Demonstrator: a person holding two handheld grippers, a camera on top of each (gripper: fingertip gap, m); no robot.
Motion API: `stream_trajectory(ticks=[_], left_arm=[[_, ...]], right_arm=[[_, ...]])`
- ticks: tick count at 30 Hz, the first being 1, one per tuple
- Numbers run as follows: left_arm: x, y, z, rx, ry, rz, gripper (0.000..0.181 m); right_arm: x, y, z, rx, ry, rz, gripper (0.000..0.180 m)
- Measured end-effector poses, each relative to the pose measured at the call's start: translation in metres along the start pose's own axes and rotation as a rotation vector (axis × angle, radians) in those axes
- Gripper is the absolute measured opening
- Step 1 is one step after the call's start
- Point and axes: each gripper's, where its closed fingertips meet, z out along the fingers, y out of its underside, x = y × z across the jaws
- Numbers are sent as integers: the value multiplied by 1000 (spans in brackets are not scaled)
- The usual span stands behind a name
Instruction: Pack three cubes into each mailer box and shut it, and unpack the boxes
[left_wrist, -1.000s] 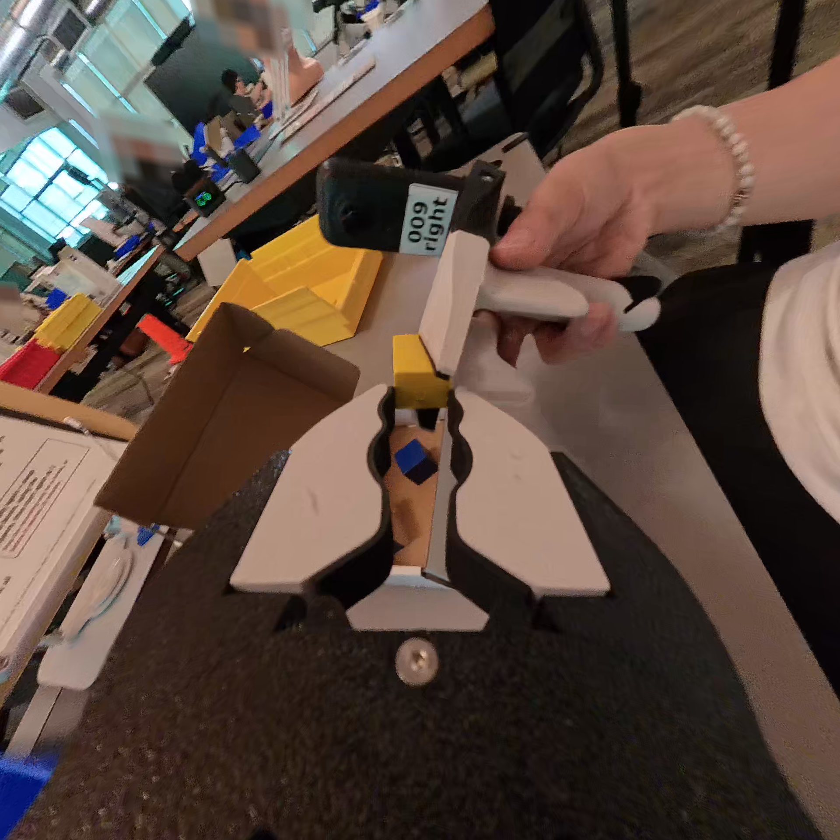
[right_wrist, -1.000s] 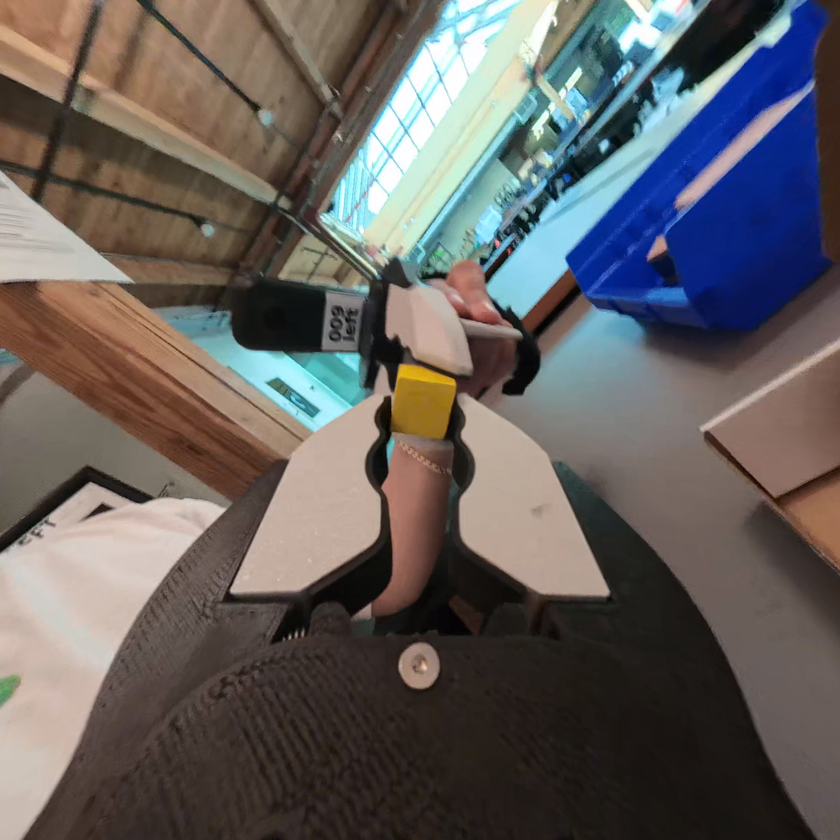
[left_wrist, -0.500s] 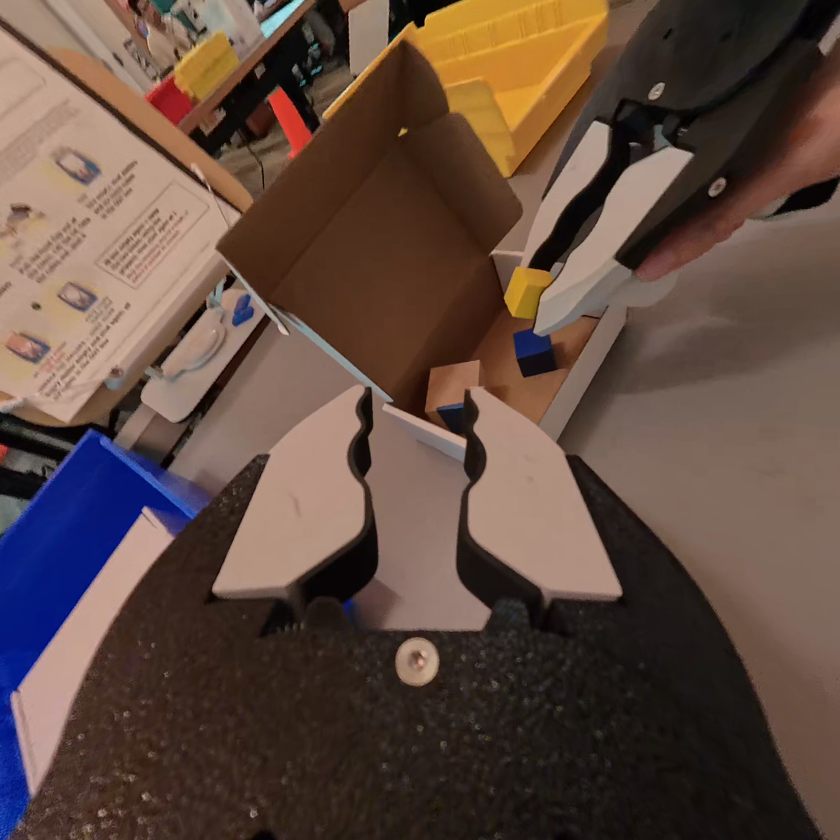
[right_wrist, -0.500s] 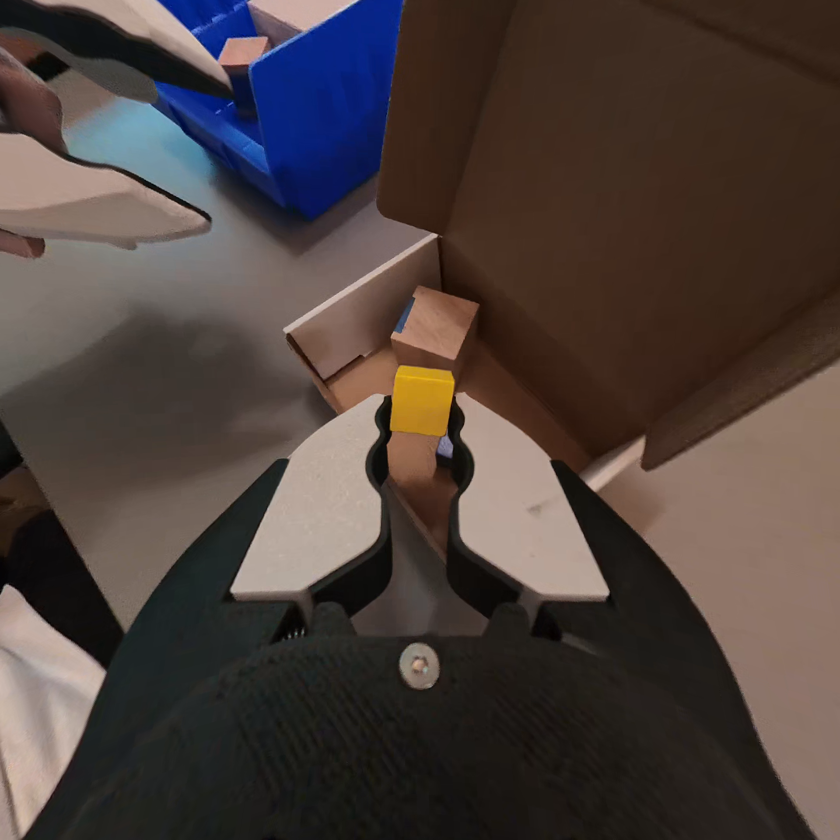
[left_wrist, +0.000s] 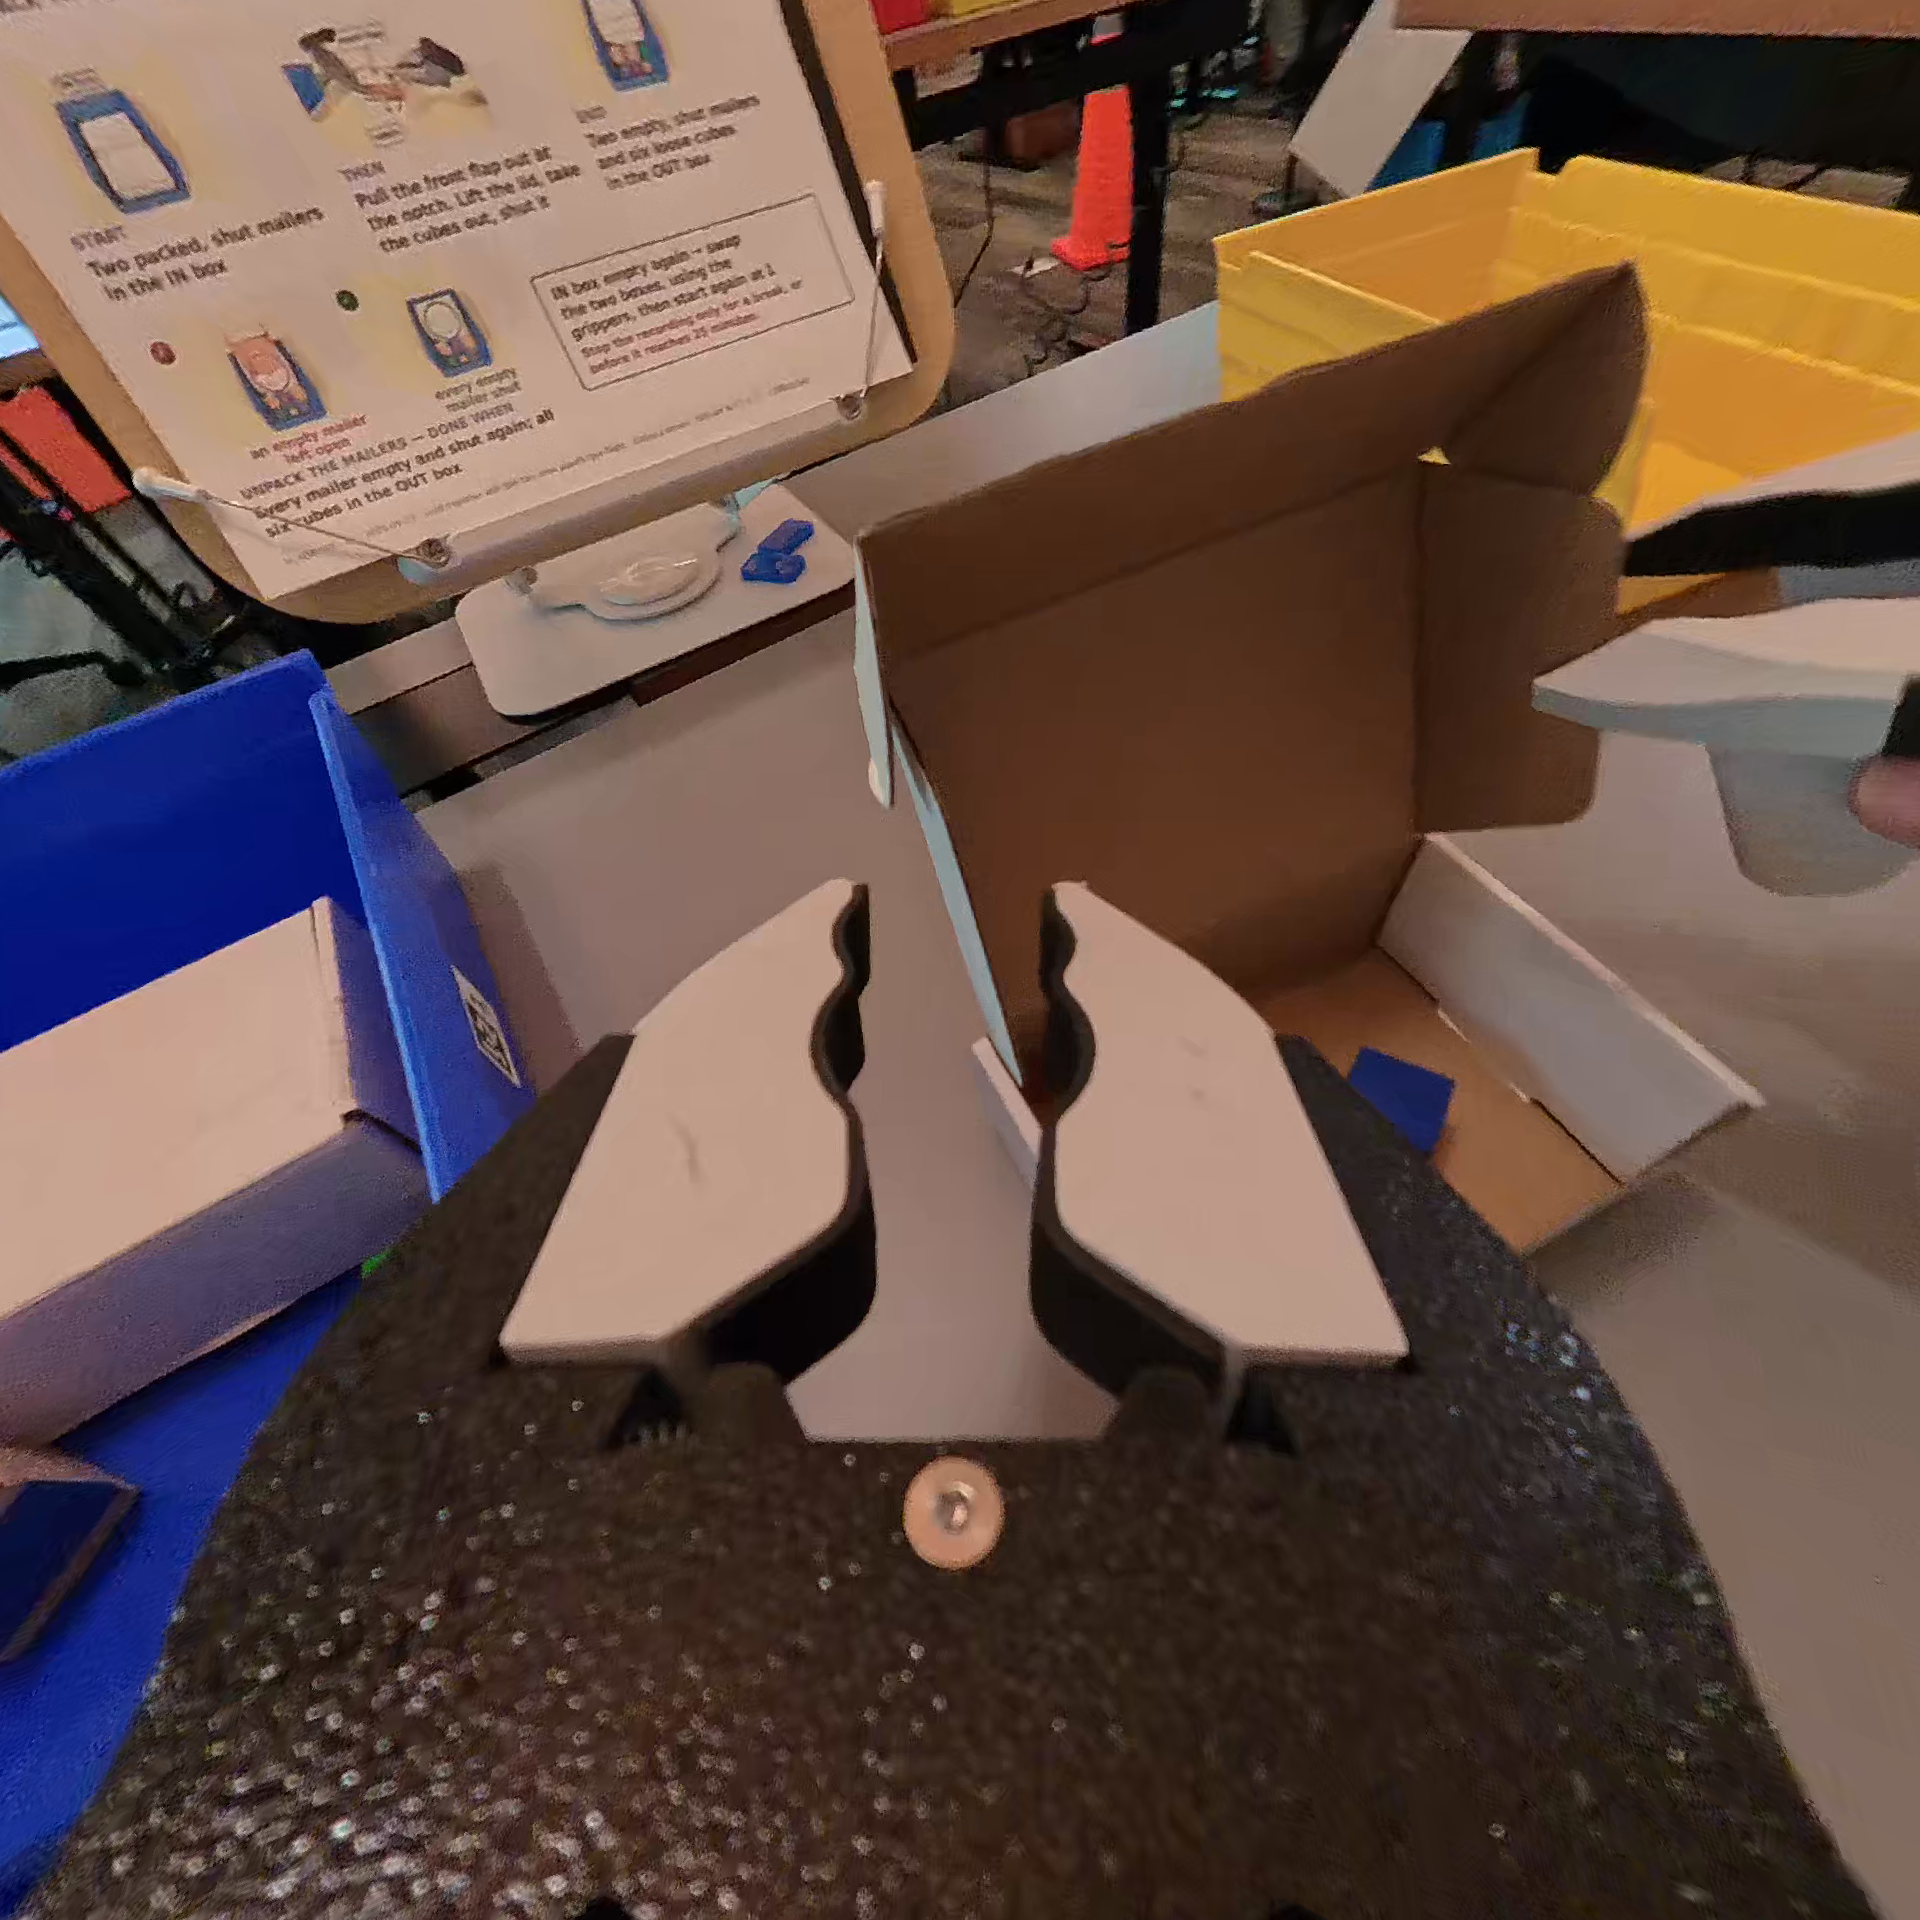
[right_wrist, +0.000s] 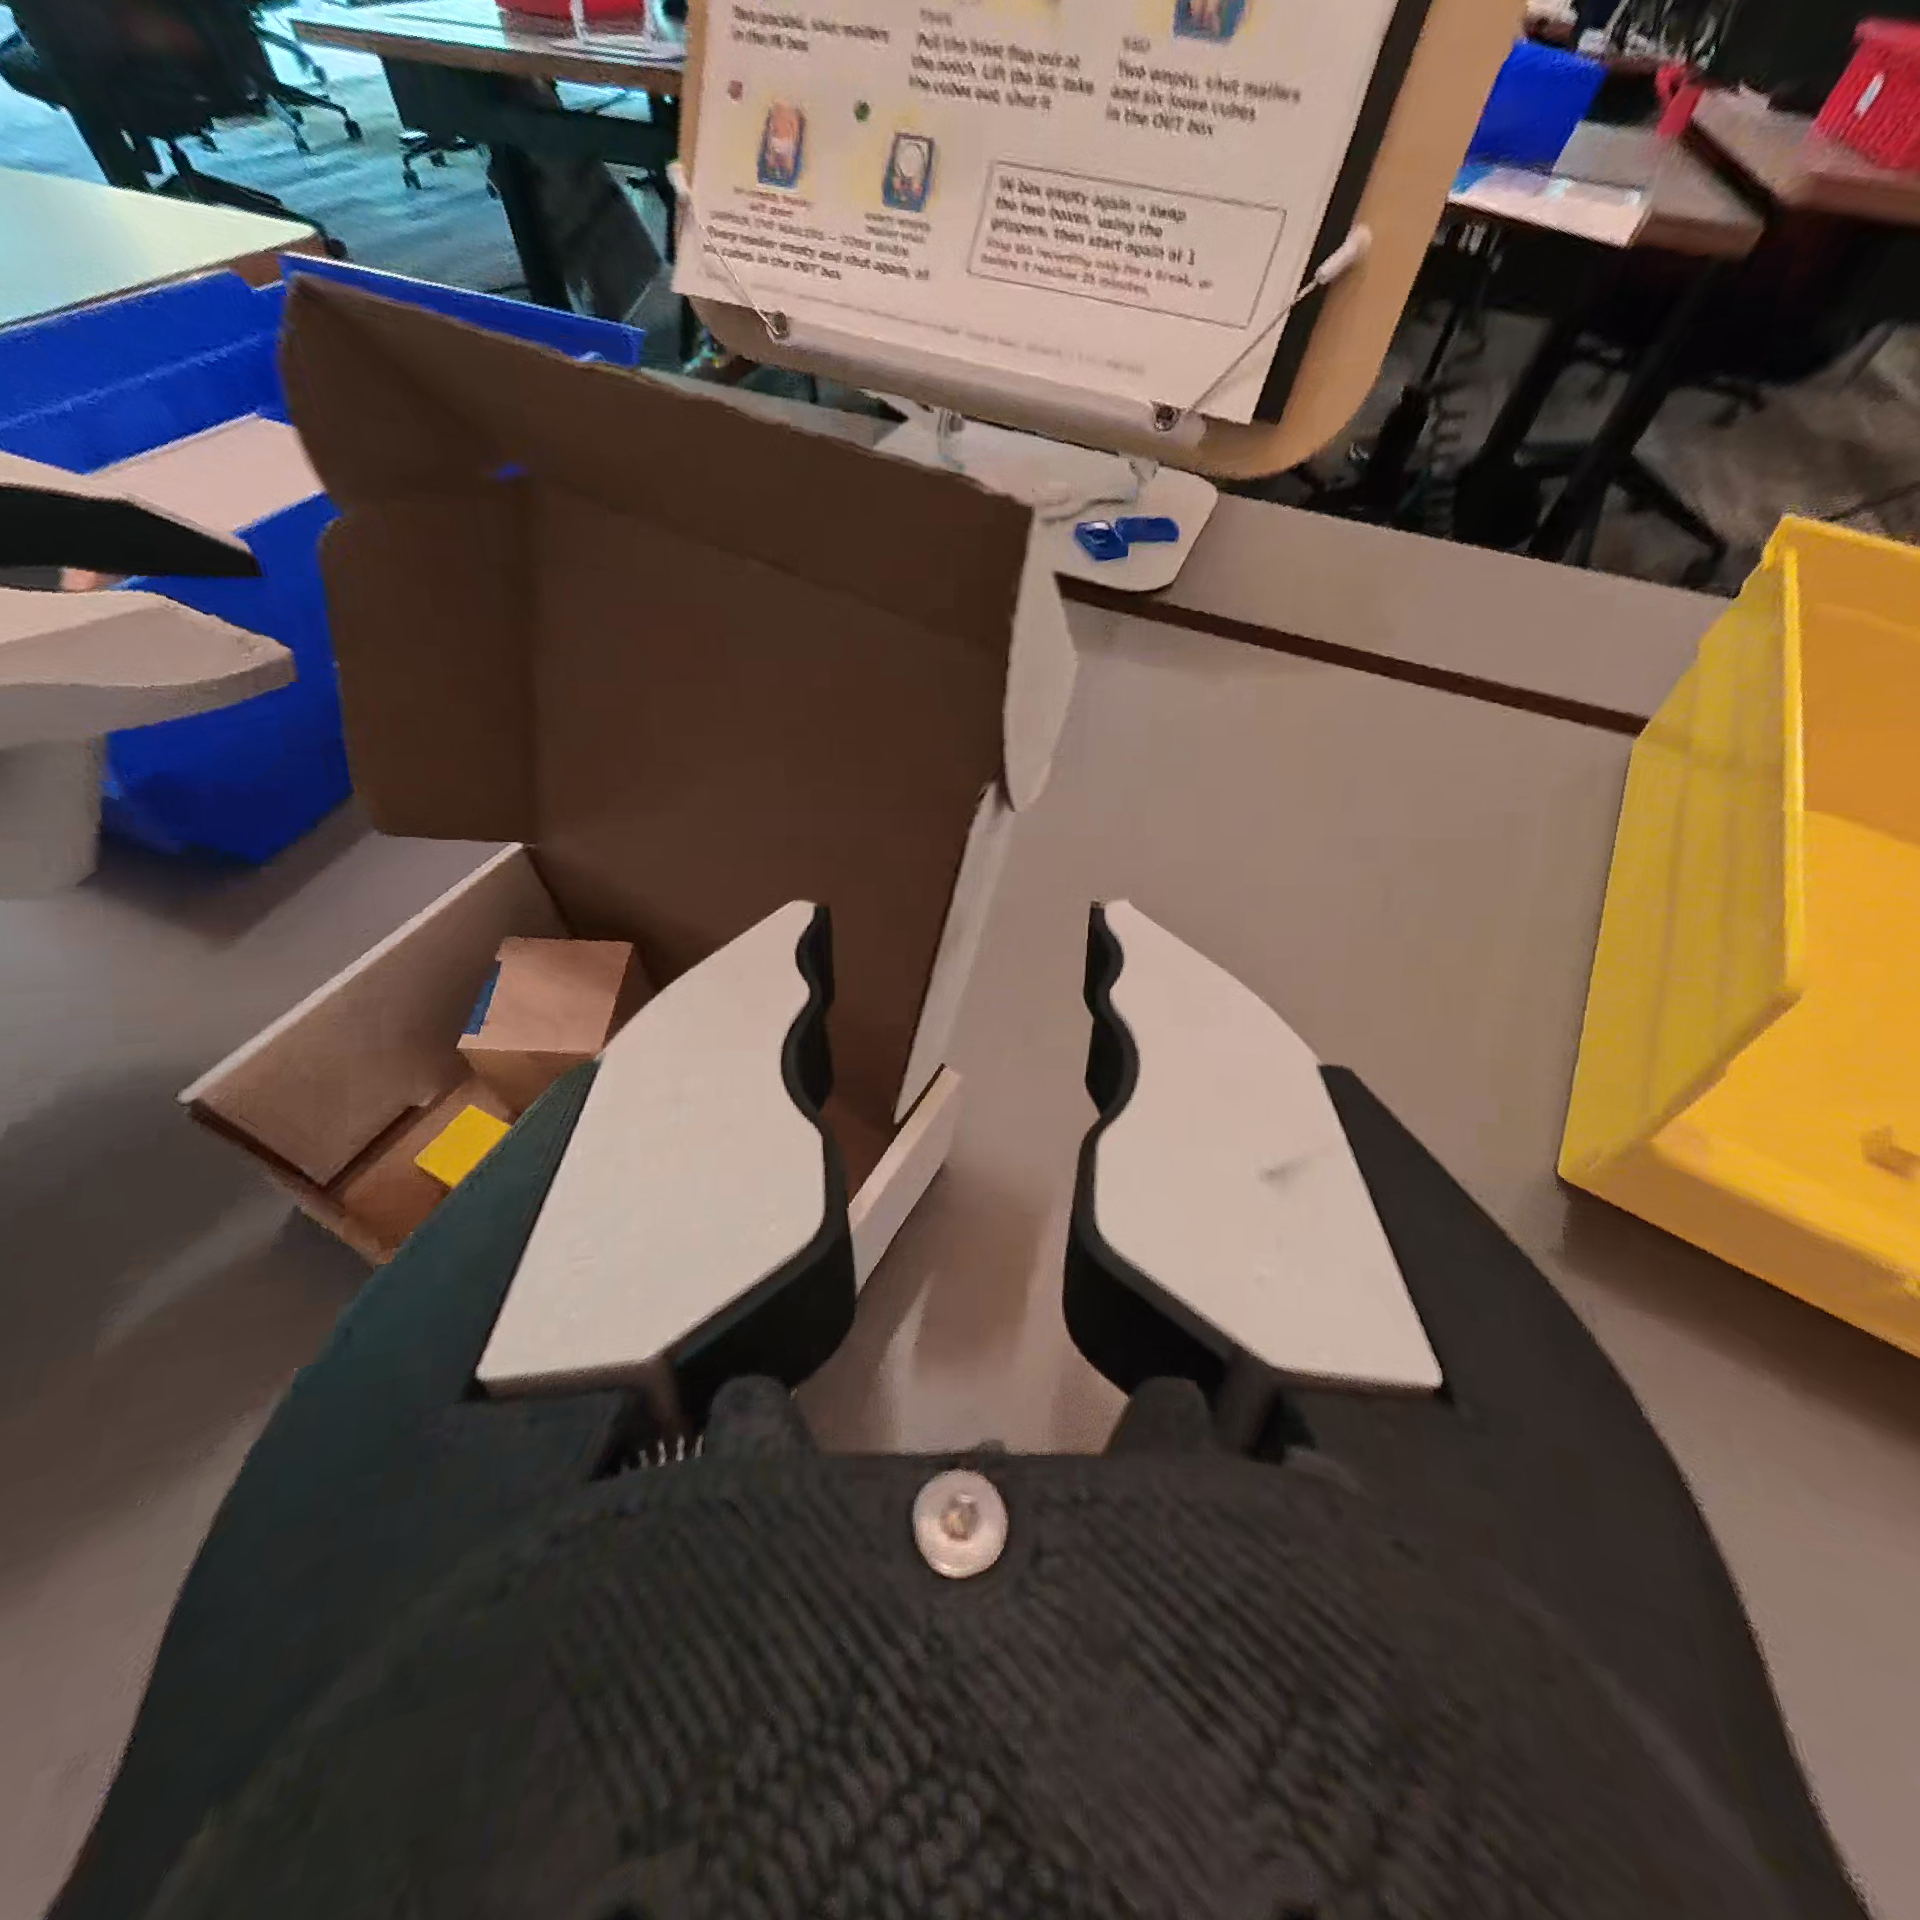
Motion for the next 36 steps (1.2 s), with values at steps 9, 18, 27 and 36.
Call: stream_trajectory(ticks=[9, 18, 27, 36], left_arm=[[-15, -2, 25, -14, -148, 30, 7], [1, 12, -3, 169, -281, -102, 5], [19, 33, -22, 189, -255, -269, 5], [37, 68, -29, 50, -236, -187, 6]], right_arm=[[-2, -14, 17, 47, -3, -57, 6], [-22, -2, 2, 219, 132, -186, 7], [-38, 18, -14, 246, 121, -117, 9], [-48, 57, -22, 118, 77, -209, 9]])
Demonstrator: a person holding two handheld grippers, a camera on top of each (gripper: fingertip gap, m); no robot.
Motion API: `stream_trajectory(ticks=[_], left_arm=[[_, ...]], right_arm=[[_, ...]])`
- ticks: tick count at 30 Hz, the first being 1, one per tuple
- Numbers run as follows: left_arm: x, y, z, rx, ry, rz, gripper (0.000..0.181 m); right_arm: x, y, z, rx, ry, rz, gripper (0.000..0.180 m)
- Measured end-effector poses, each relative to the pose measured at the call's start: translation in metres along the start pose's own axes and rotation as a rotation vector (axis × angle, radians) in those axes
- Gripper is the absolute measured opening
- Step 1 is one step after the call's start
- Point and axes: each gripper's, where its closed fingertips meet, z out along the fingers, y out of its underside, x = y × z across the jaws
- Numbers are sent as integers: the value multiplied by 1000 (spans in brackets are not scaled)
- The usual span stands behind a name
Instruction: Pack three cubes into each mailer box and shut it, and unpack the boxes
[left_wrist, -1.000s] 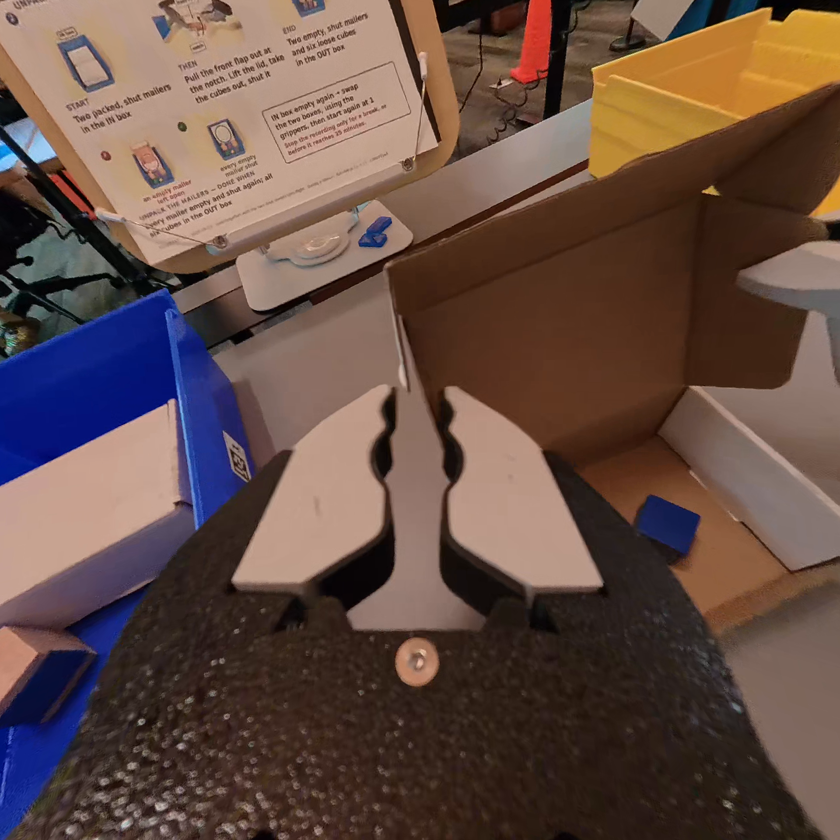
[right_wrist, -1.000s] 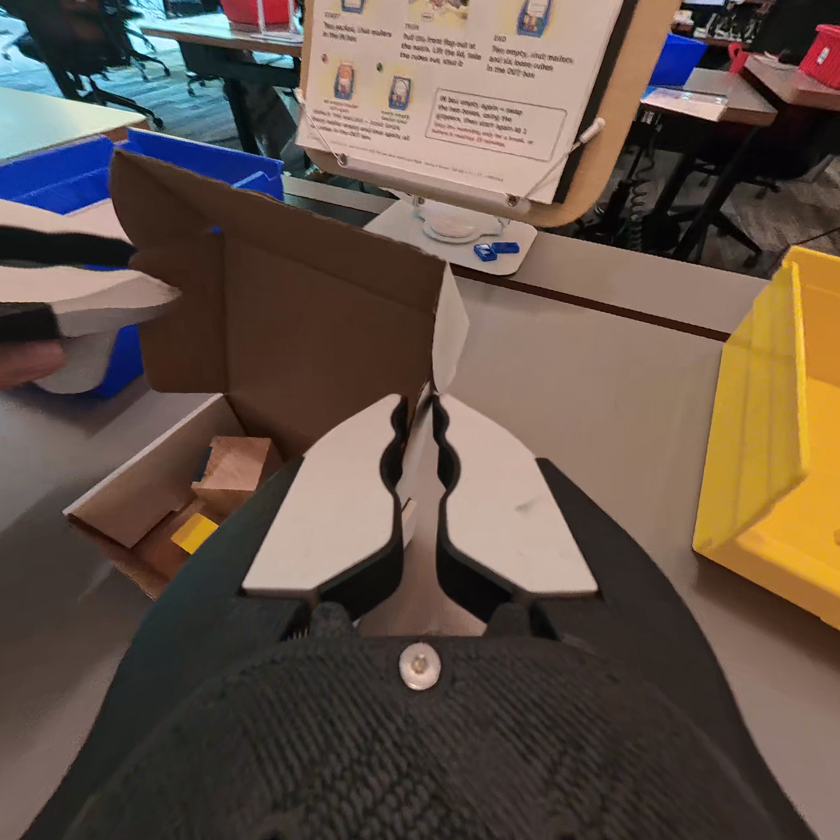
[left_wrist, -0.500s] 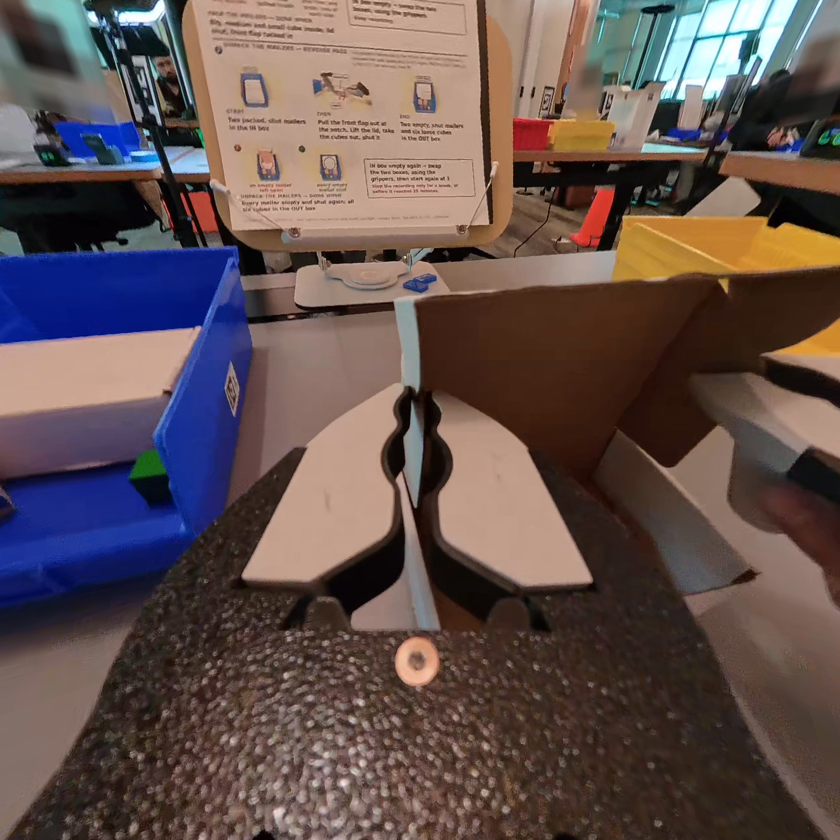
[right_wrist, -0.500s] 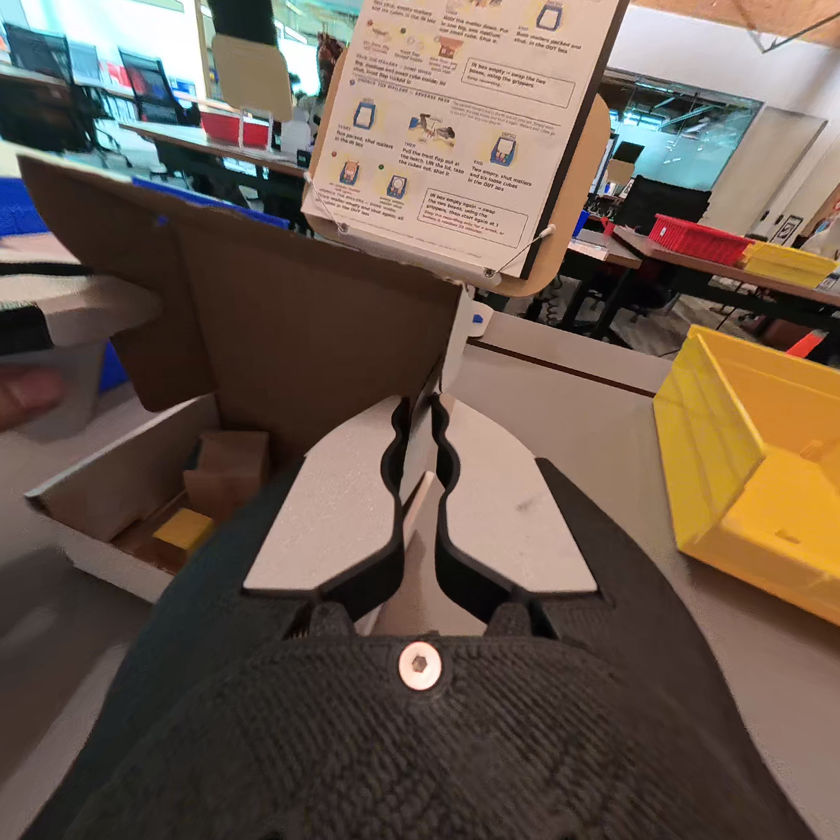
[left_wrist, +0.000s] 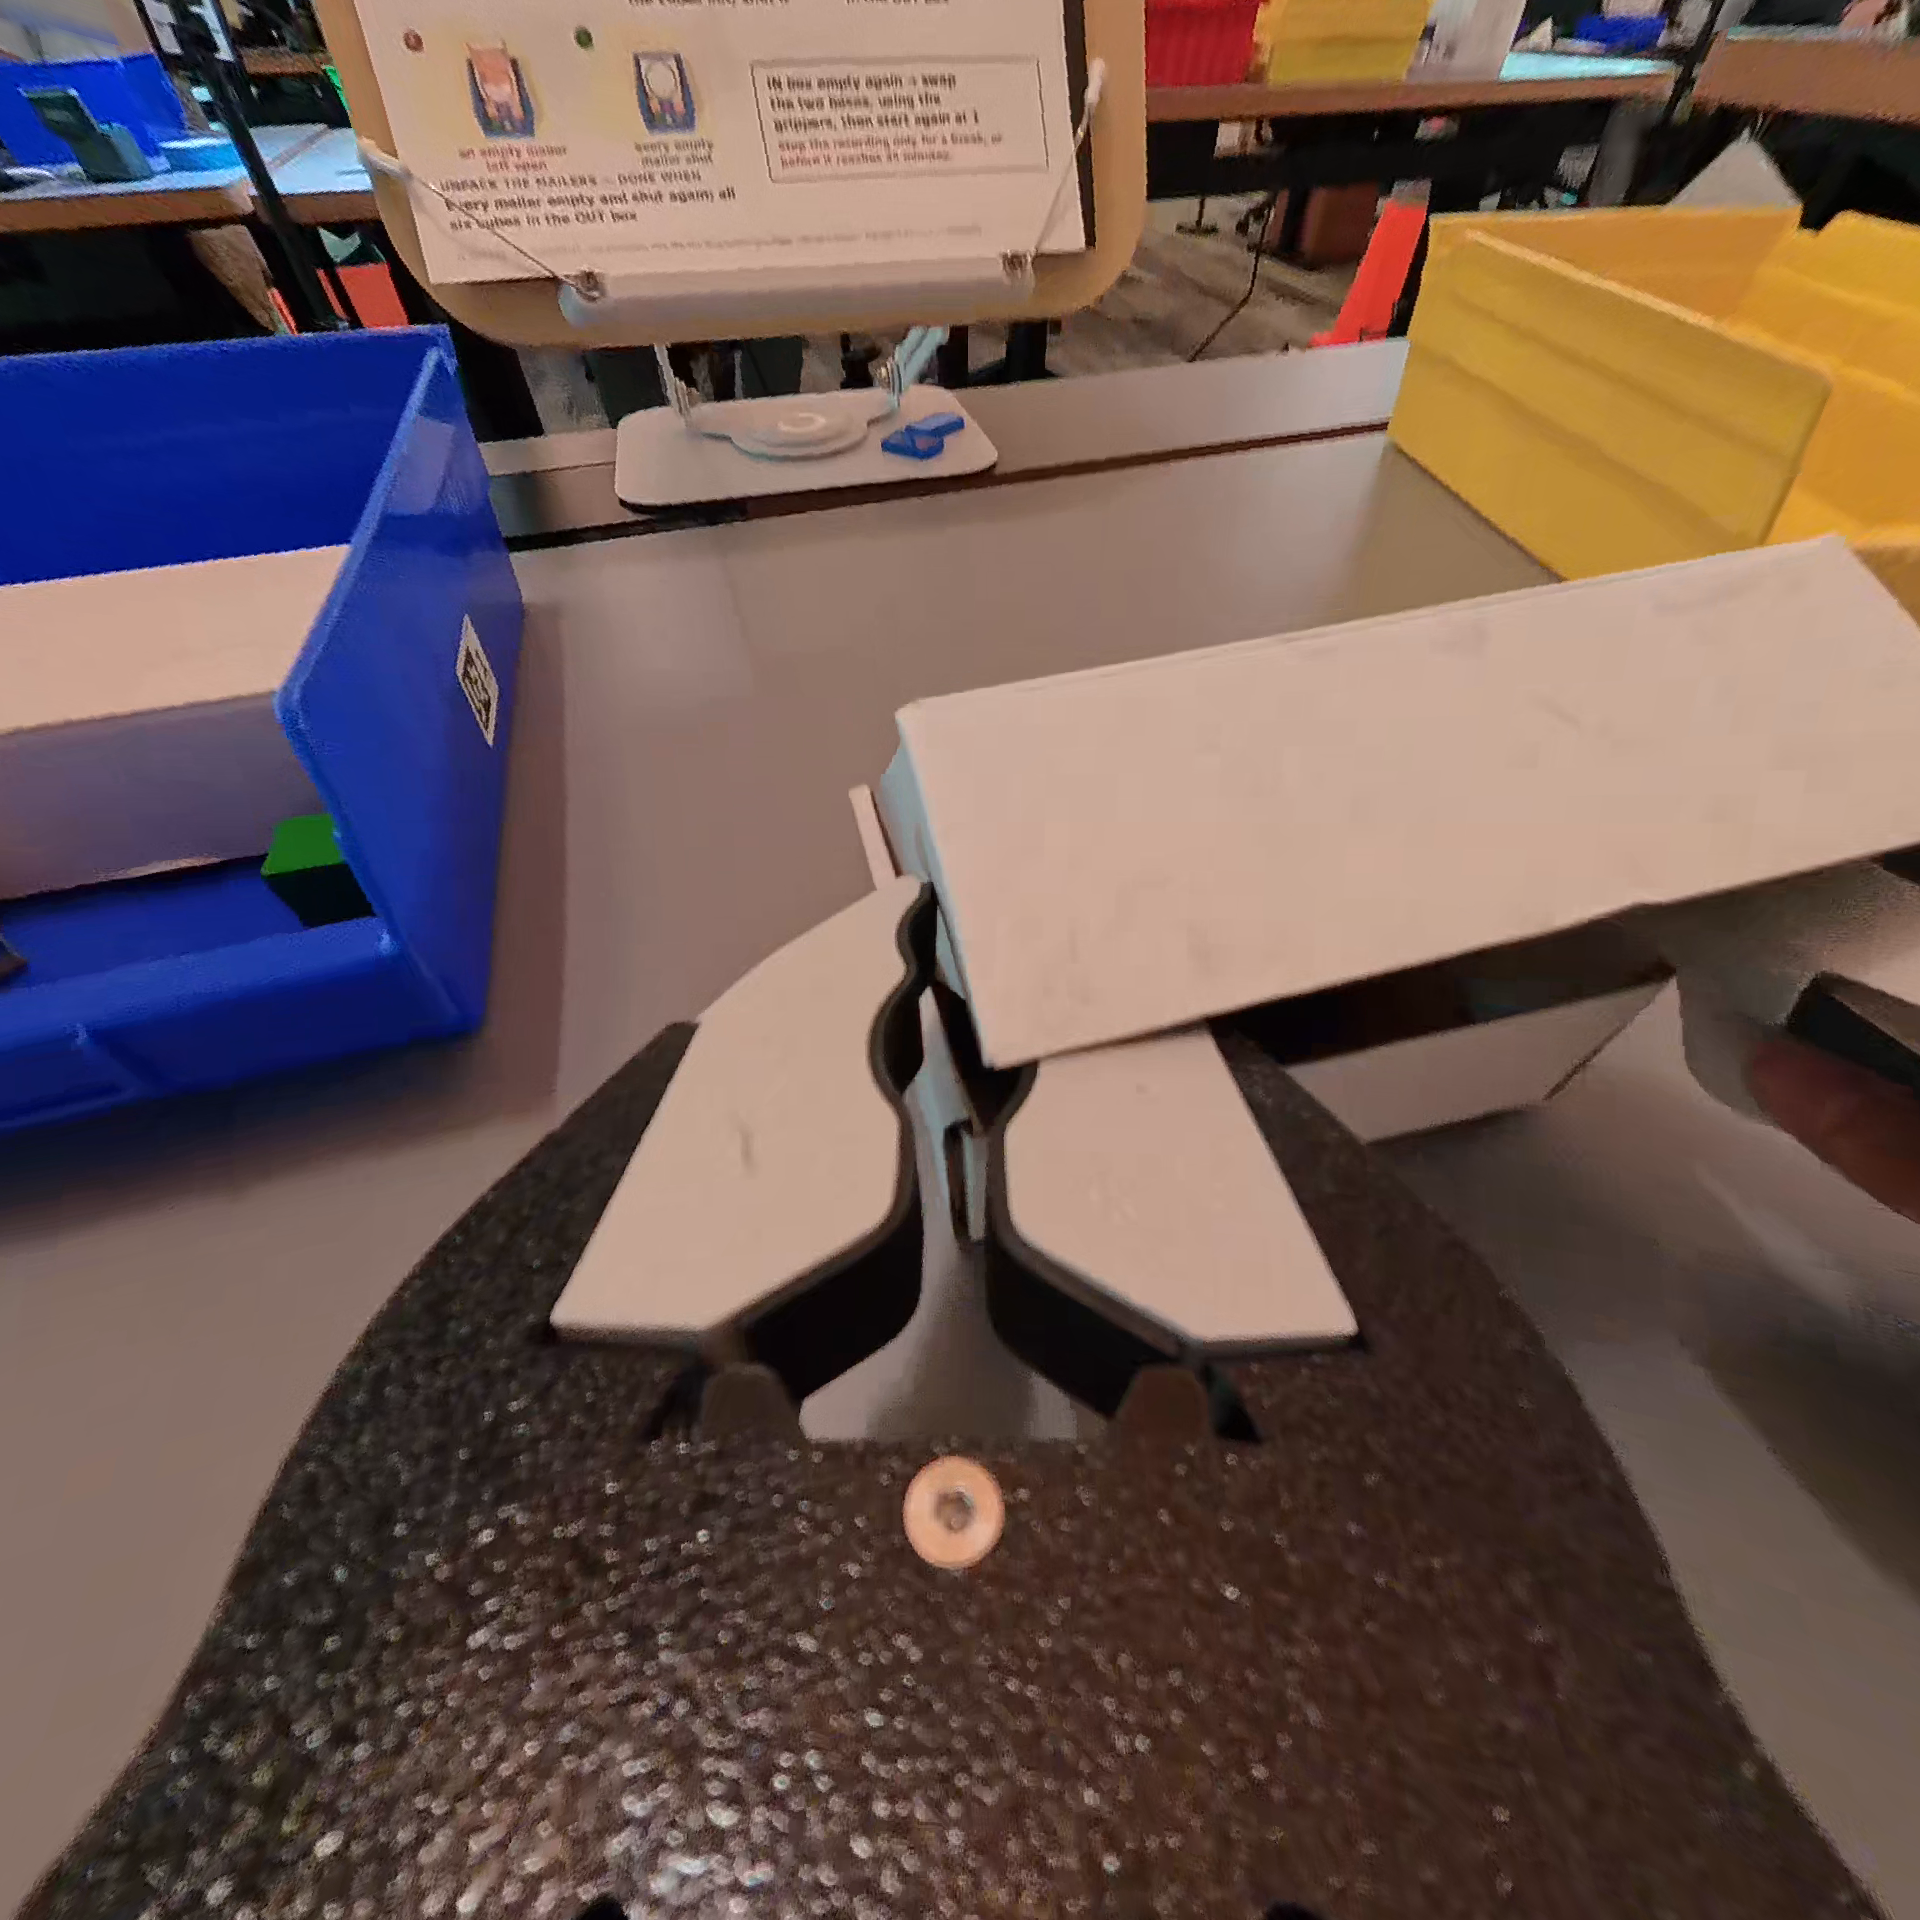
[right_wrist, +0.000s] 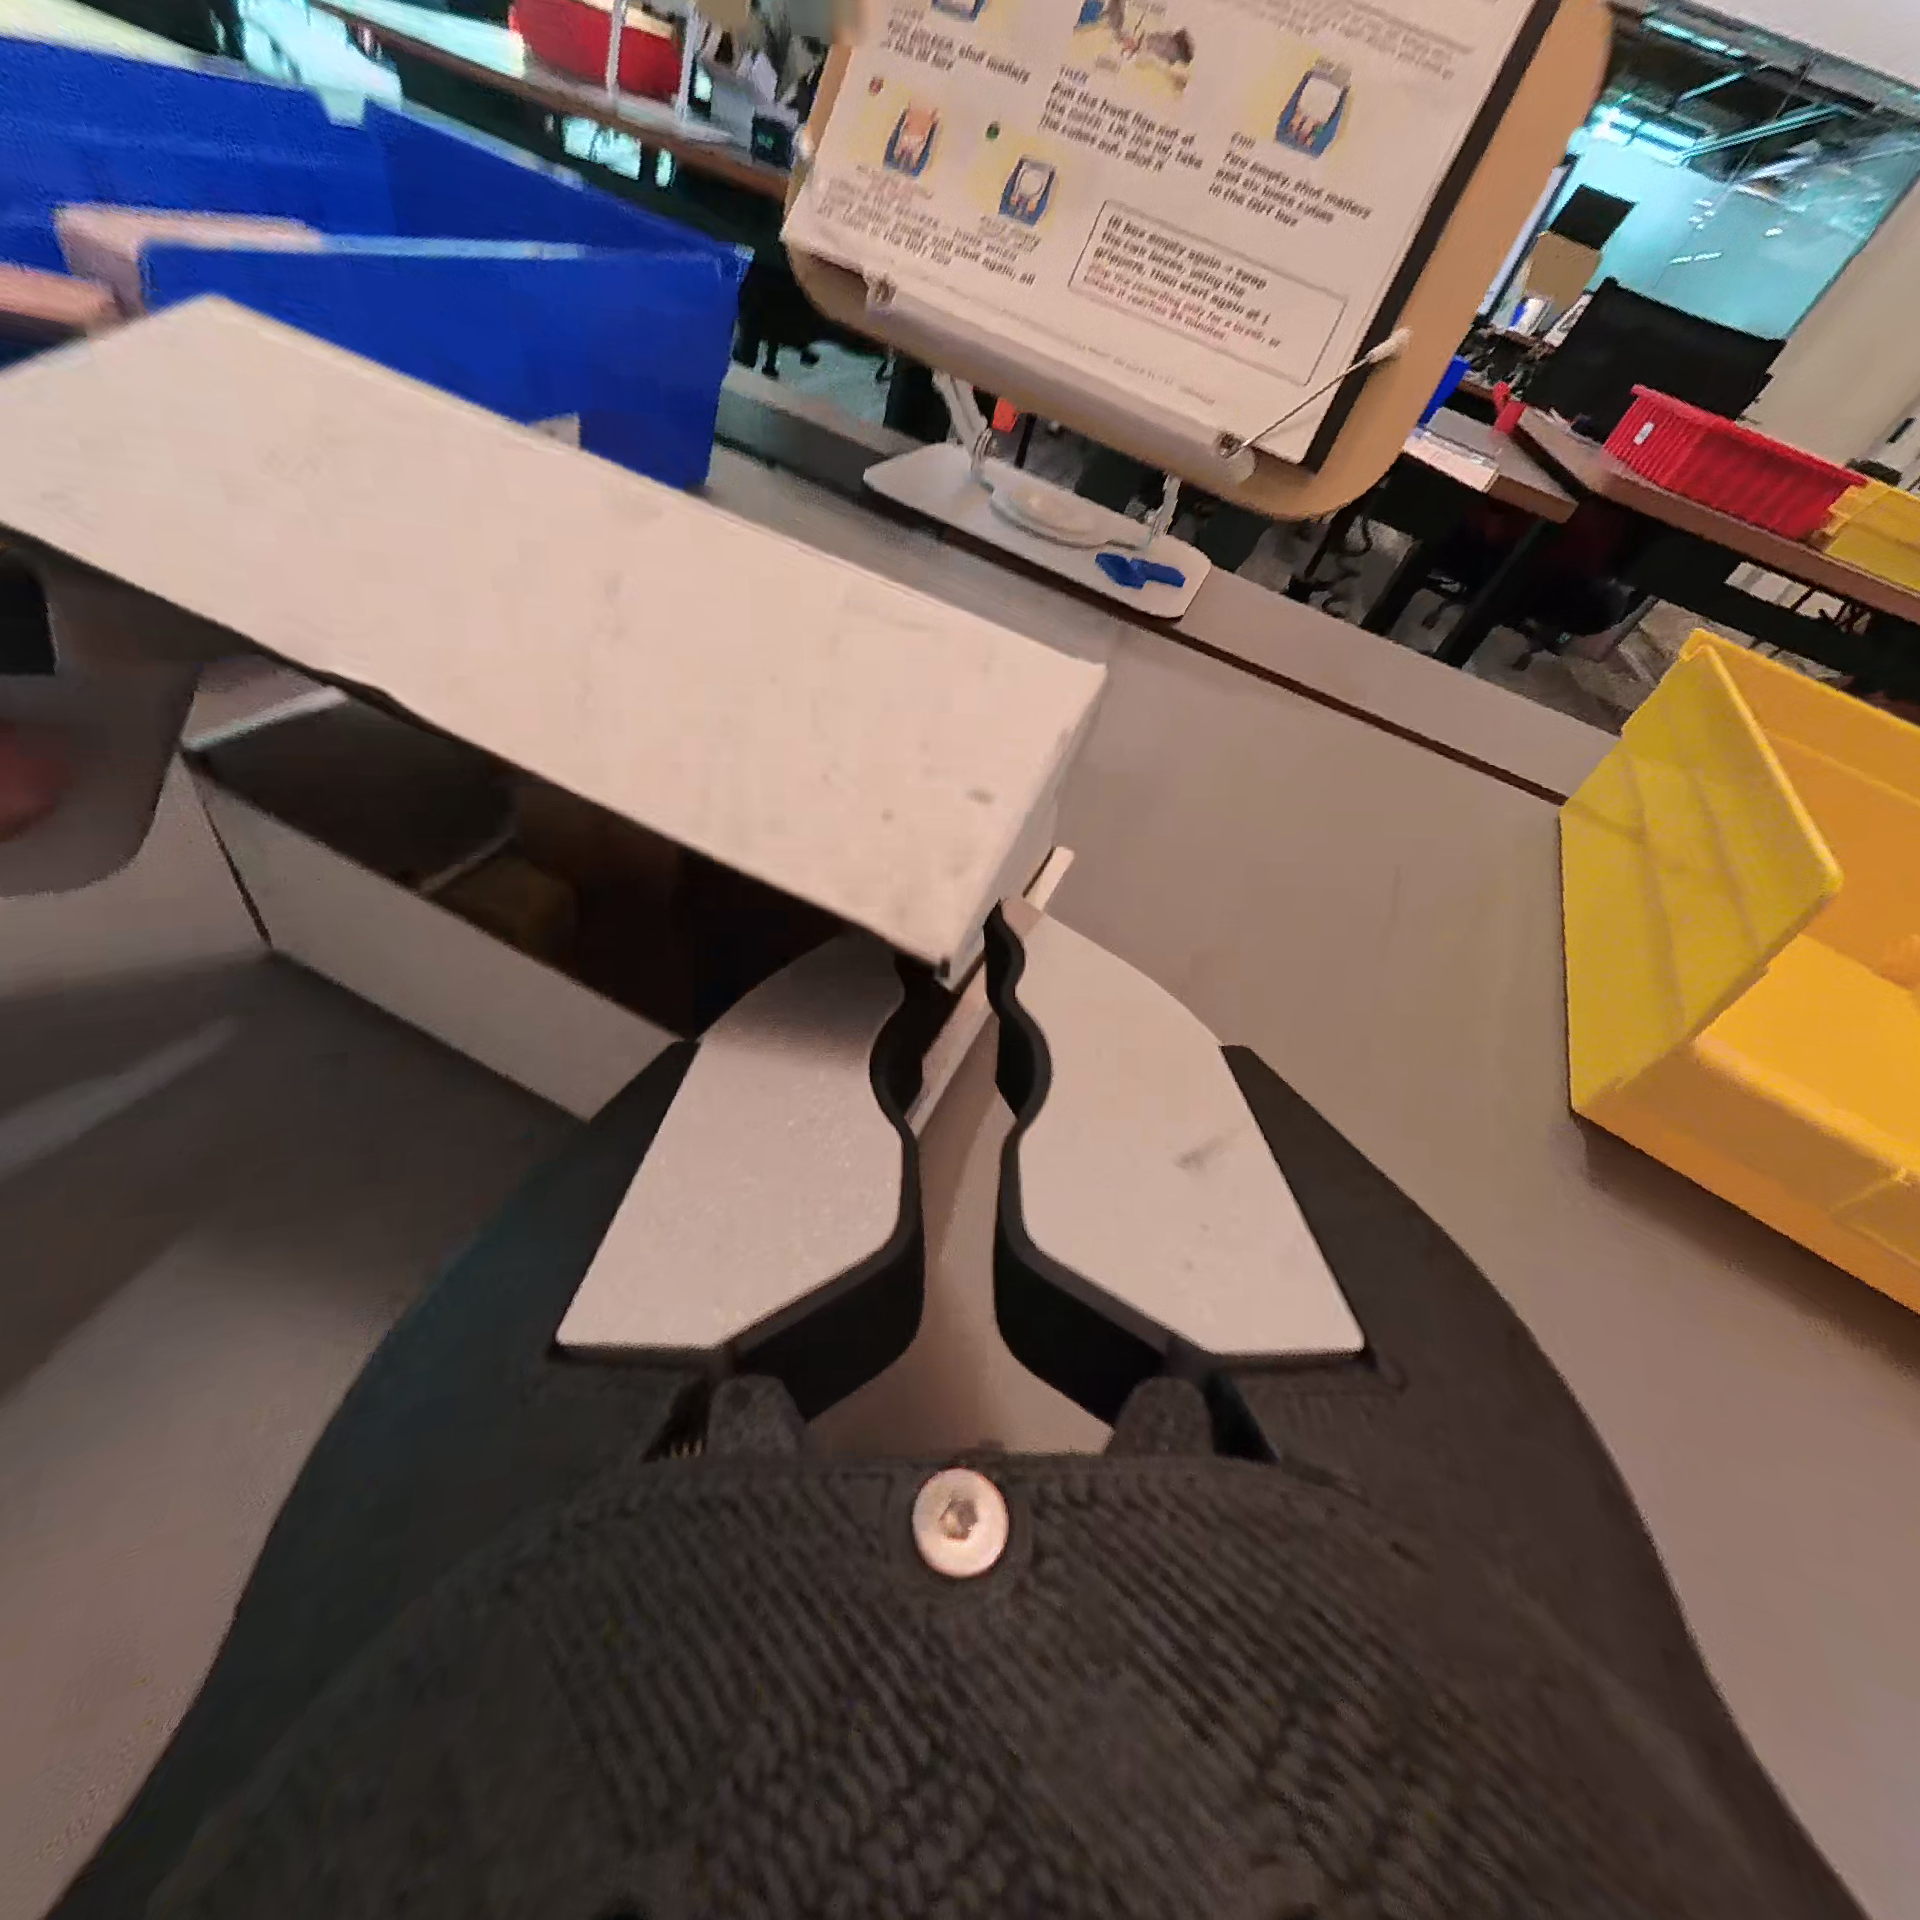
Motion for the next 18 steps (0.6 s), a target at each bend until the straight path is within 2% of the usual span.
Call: stream_trajectory(ticks=[5, 7, 10, 11, 15, 18], left_arm=[[2, 13, -5, -36, 11, 79, 7], [7, 17, -8, -64, 41, 131, 27], [11, 25, -15, -107, 64, 244, 45], [12, 25, -19, -96, 71, 279, 45], [15, 26, -31, -74, 108, 360, 53], [19, 25, -40, -73, 181, 378, 58]], right_arm=[[-7, 13, -5, -56, -90, -66, 13], [-8, 14, -11, -56, -107, -77, 32], [-1, 15, -25, -29, -29, -158, 59], [2, 12, -30, -2, 10, -212, 64], [2, -22, -47, 188, 136, -549, 65], [-15, -30, -41, 214, 107, -820, 57]])
